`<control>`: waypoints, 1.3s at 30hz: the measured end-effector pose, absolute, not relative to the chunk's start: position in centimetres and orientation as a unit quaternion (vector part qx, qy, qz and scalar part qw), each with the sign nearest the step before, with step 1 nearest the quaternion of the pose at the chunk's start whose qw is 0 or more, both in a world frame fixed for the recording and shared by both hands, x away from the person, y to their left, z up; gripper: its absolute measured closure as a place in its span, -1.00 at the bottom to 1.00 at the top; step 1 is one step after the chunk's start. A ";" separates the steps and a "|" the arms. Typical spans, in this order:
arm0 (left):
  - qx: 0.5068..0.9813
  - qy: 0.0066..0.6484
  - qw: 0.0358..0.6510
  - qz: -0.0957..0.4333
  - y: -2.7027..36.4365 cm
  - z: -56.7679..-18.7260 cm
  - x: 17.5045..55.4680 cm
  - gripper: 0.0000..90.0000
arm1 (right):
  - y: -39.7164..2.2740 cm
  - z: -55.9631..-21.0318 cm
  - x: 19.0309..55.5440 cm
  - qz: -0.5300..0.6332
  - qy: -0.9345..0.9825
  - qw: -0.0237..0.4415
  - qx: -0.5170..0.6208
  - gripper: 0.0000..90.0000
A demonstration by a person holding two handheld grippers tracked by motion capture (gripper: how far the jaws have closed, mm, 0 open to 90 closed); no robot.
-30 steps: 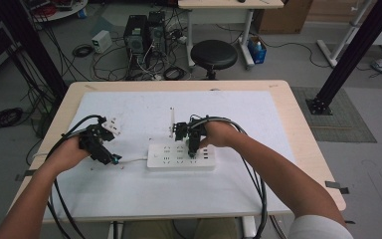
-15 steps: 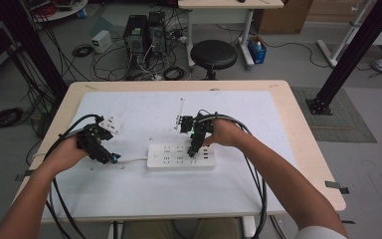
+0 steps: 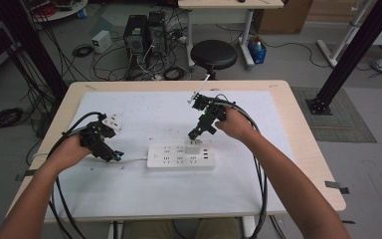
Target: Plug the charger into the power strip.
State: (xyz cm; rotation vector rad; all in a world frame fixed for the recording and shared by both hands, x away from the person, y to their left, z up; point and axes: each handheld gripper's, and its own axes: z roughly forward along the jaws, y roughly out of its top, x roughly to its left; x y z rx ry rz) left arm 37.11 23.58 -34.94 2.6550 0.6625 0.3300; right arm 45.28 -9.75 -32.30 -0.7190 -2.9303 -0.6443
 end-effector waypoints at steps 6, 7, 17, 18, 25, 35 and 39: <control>0.943 0.237 0.199 0.123 23.4 -34.5 36.7 -0.54 | -9.5 -31.7 45.4 -0.198 -0.947 -0.053 -0.247 -0.99; 0.944 0.236 0.195 0.125 23.5 -34.4 36.7 -0.54 | -9.7 -31.5 45.3 -0.197 -0.944 -0.058 -0.260 -0.99; 0.942 0.246 0.185 0.135 23.5 -33.6 36.1 -0.54 | -14.7 -28.3 42.5 -0.186 -0.932 -0.088 -0.300 -0.98; 0.941 0.248 0.186 0.136 23.6 -33.5 36.0 -0.54 | -15.4 -27.9 41.9 -0.187 -0.929 -0.092 -0.307 -0.98; 0.932 0.282 0.191 0.127 23.9 -33.0 35.7 -0.54 | -20.1 -27.2 38.6 -0.182 -0.914 -0.120 -0.343 -0.98; 0.928 0.291 0.199 0.117 24.3 -33.3 35.6 -0.54 | -25.3 -29.1 35.6 -0.188 -0.894 -0.117 -0.390 -0.98; 0.930 0.285 0.199 0.118 24.2 -33.3 35.6 -0.54 | -26.0 -29.8 35.1 -0.190 -0.892 -0.118 -0.393 -0.98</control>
